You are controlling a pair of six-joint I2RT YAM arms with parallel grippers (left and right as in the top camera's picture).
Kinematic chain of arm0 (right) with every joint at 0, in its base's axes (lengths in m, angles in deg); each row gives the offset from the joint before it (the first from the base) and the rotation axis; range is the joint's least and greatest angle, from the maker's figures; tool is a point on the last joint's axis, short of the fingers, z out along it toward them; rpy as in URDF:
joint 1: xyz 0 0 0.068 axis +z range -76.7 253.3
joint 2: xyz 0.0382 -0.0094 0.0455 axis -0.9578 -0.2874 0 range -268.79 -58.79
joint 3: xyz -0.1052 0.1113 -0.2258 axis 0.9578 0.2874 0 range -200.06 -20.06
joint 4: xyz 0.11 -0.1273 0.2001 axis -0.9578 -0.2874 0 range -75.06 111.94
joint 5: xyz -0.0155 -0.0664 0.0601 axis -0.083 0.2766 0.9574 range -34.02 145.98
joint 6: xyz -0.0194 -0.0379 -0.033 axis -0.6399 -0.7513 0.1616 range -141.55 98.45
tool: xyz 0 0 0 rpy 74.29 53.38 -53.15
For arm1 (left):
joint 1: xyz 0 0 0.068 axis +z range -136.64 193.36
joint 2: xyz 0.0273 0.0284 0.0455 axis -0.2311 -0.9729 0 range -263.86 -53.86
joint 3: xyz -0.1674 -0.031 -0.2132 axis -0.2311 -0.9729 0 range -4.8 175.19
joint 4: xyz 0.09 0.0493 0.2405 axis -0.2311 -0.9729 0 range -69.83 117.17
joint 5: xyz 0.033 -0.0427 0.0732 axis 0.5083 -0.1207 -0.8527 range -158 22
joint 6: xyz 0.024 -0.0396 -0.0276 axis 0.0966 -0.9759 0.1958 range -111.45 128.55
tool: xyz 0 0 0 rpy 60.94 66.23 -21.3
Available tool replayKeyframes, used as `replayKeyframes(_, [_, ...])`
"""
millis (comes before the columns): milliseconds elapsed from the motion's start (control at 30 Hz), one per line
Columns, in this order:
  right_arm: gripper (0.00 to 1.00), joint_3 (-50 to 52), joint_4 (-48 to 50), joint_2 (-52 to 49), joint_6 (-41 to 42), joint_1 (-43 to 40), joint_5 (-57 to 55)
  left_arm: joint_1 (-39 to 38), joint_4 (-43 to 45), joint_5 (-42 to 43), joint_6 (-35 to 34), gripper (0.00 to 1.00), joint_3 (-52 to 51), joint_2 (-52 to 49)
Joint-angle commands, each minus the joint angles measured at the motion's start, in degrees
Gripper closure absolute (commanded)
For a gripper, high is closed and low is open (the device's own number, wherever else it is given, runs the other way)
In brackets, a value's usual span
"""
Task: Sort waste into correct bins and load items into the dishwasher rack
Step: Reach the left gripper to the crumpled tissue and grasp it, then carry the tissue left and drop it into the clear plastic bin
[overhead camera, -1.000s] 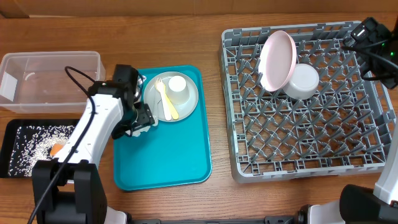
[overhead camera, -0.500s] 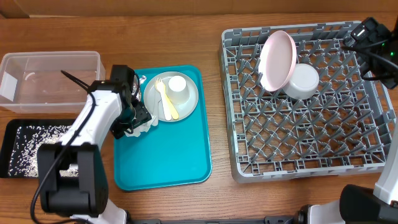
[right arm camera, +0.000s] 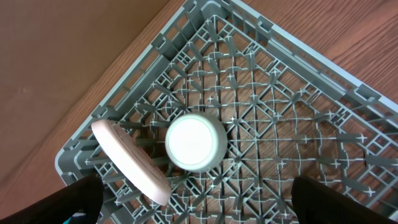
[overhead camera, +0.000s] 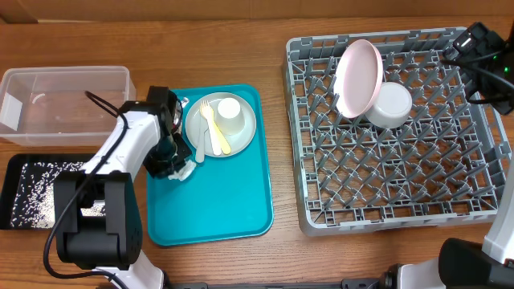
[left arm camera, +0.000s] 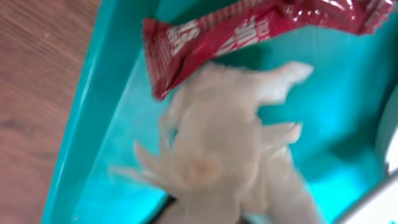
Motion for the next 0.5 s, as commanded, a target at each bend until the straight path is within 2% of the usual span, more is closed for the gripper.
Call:
replayKeyframes(0, [0.00, 0.0, 0.3, 0.1, 0.3, -0.1, -0.8, 0.1, -3.0, -0.1, -0.5, 0.96, 5.4, -0.3])
replayKeyframes(267, [0.00, 0.0, 0.3, 0.1, 0.3, -0.1, -0.8, 0.1, -12.5, 0.0, 1.1, 0.96, 17.3, -0.2])
replayKeyframes(467, [0.00, 0.0, 0.3, 0.1, 0.3, -0.1, -0.8, 1.1, -15.6, -0.5, 2.2, 0.96, 28.8, -0.2])
